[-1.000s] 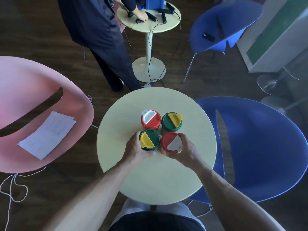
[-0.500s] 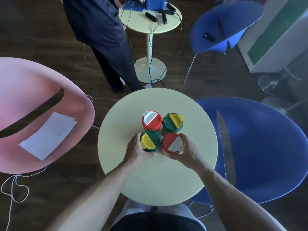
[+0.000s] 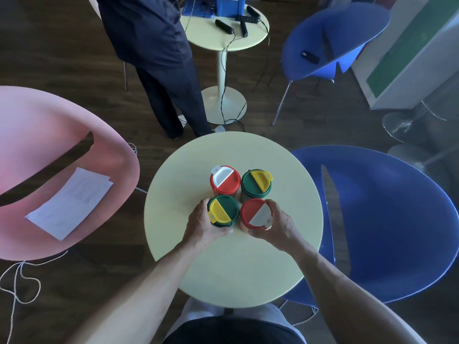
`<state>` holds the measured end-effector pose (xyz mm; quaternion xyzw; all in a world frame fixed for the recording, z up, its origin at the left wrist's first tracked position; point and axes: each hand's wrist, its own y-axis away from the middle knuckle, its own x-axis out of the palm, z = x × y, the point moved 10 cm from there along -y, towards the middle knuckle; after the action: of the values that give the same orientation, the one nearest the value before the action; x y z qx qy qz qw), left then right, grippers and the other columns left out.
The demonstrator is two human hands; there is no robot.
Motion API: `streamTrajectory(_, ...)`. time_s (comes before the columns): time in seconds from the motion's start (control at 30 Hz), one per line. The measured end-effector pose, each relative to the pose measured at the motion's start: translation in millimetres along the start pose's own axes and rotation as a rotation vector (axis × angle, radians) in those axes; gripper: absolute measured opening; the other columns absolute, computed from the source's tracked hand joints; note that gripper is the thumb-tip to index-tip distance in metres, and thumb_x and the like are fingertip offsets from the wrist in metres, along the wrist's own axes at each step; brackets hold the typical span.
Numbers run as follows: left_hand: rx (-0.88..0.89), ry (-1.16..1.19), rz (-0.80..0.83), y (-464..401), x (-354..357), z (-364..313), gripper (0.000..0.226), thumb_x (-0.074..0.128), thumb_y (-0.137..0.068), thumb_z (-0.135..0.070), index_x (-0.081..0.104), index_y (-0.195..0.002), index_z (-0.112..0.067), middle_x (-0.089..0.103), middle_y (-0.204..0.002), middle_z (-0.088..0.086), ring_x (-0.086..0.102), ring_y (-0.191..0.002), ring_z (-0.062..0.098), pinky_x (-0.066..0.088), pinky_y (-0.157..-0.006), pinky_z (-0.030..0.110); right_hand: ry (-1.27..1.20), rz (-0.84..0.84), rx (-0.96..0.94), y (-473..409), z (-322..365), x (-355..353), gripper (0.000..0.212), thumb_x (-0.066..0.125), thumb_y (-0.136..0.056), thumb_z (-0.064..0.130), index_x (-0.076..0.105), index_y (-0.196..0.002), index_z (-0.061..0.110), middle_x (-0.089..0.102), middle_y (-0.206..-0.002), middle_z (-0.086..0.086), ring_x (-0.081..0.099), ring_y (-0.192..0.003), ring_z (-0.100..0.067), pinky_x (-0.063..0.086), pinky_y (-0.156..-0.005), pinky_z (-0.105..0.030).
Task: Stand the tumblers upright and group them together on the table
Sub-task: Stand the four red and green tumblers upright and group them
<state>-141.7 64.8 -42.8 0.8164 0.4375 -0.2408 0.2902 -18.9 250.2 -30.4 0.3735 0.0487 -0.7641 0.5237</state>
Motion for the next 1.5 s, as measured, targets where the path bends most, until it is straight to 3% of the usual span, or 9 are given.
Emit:
streamTrajectory(0.43, -0.009, -0.002, 0.026, 1, 2, 2, 0.097, 0.089, -0.051, -0.043, 0.043, -0.131, -0.015, 0.056, -0.119, -0.002, 0.051, -0.092, 0.009, 0.039, -0.077, 0.021, 0.001, 0.015, 0.007, -2, -3, 2, 0.081, 0.087, -0.064, 0.038, 0.043, -0.131, 0.025, 0.054, -0.11, 0.009, 0.051, -0.096, -0.013, 0.037, -0.065, -0.009)
streamTrajectory(0.53, -0.009, -0.009, 0.045, 2, 4, 3, 0.107, 0.088, -0.051, -0.046, 0.036, -0.139, -0.015, 0.052, -0.13, 0.001, 0.051, -0.104, 0.012, 0.04, -0.084, 0.021, 0.028, 0.001, -0.01, -1, -2, 2, 0.086, 0.087, -0.064, 0.039, 0.04, -0.135, 0.023, 0.054, -0.117, 0.004, 0.052, -0.105, -0.016, 0.036, -0.071, -0.012)
streamTrajectory(0.63, 0.044, -0.007, -0.002, 5, -3, -3, 0.109, 0.087, -0.057, -0.045, 0.03, -0.144, -0.014, 0.043, -0.138, 0.004, 0.041, -0.126, 0.017, 0.034, -0.091, 0.019, 0.067, -0.075, -0.05, 2, 6, -1, 0.1, 0.085, -0.066, 0.043, 0.03, -0.145, 0.017, 0.045, -0.132, -0.006, 0.047, -0.115, -0.02, 0.038, -0.085, -0.024)
streamTrajectory(0.77, 0.168, -0.035, -0.076, 7, -16, -20, 0.1, 0.086, -0.057, -0.049, 0.036, -0.14, -0.021, 0.045, -0.13, 0.0, 0.041, -0.12, 0.016, 0.04, -0.092, 0.026, 0.194, -0.188, -0.164, 4, 25, -7, 0.083, 0.079, -0.07, 0.043, 0.039, -0.138, 0.017, 0.044, -0.13, -0.008, 0.047, -0.117, -0.027, 0.049, -0.087, -0.038)
streamTrajectory(0.97, 0.208, -0.154, -0.053, 9, -10, -27, 0.072, 0.08, -0.065, -0.044, 0.052, -0.126, -0.019, 0.047, -0.123, -0.004, 0.05, -0.113, 0.017, 0.052, -0.084, 0.039, 0.308, -0.153, -0.137, 3, 30, 3, 0.058, 0.071, -0.077, 0.04, 0.052, -0.131, 0.026, 0.043, -0.129, -0.001, 0.042, -0.114, -0.024, 0.049, -0.079, -0.032)
streamTrajectory(1.07, 0.213, -0.151, -0.048, 9, -7, -26, 0.069, 0.08, -0.067, -0.041, 0.052, -0.126, -0.017, 0.047, -0.123, -0.002, 0.052, -0.109, 0.019, 0.053, -0.08, 0.04, 0.316, -0.135, -0.113, 2, 28, 3, 0.058, 0.07, -0.078, 0.04, 0.053, -0.132, 0.027, 0.043, -0.13, 0.001, 0.042, -0.116, -0.023, 0.048, -0.082, -0.03)
streamTrajectory(1.2, 0.234, -0.163, -0.053, 11, -8, -28, 0.07, 0.08, -0.068, -0.04, 0.051, -0.128, -0.017, 0.045, -0.126, 0.0, 0.046, -0.116, 0.021, 0.051, -0.087, 0.036, 0.344, -0.128, -0.105, 2, 31, 5, 0.057, 0.069, -0.081, 0.037, 0.051, -0.133, 0.026, 0.043, -0.133, -0.001, 0.042, -0.119, -0.025, 0.045, -0.086, -0.029)
streamTrajectory(1.4, 0.566, -0.172, -0.2, 38, -18, -84, 0.053, 0.071, -0.079, -0.036, 0.056, -0.123, -0.012, 0.049, -0.128, 0.01, 0.045, -0.119, 0.026, 0.042, -0.1, 0.037, 0.264, -0.317, -0.134, 29, 40, -8, 0.054, 0.071, -0.082, 0.03, 0.051, -0.132, 0.02, 0.046, -0.133, -0.007, 0.045, -0.118, -0.027, 0.045, -0.086, -0.031)
streamTrajectory(1.5, 0.736, -0.122, -0.107, 61, 4, -116, 0.044, 0.065, -0.083, -0.032, 0.058, -0.12, -0.008, 0.055, -0.123, 0.01, 0.05, -0.115, 0.026, 0.041, -0.1, 0.036, 0.255, -0.435, -0.072, 61, 20, -16, 0.052, 0.071, -0.083, 0.026, 0.054, -0.13, 0.012, 0.048, -0.132, -0.012, 0.048, -0.119, -0.031, 0.046, -0.092, -0.037)
